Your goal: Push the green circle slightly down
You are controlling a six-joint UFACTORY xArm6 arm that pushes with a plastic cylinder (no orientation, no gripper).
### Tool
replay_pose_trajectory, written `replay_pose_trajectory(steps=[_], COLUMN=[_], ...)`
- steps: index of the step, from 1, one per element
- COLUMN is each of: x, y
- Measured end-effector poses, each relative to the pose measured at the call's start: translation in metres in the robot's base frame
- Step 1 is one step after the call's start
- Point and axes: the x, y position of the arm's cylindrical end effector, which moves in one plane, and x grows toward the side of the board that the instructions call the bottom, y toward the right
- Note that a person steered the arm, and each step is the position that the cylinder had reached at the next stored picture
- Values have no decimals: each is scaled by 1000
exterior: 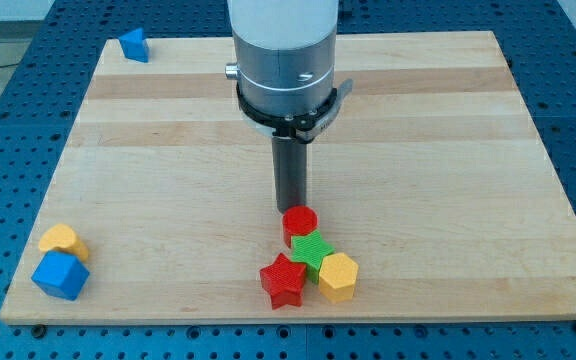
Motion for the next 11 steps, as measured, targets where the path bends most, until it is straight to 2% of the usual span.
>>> replay_pose_trajectory(steps=[1, 2, 3, 4, 5, 6, 8, 9, 11], x=[-27, -84, -163, -249, -310, -310, -305, -283, -214], y=[2, 53, 117, 132, 95, 79, -7, -27, -64])
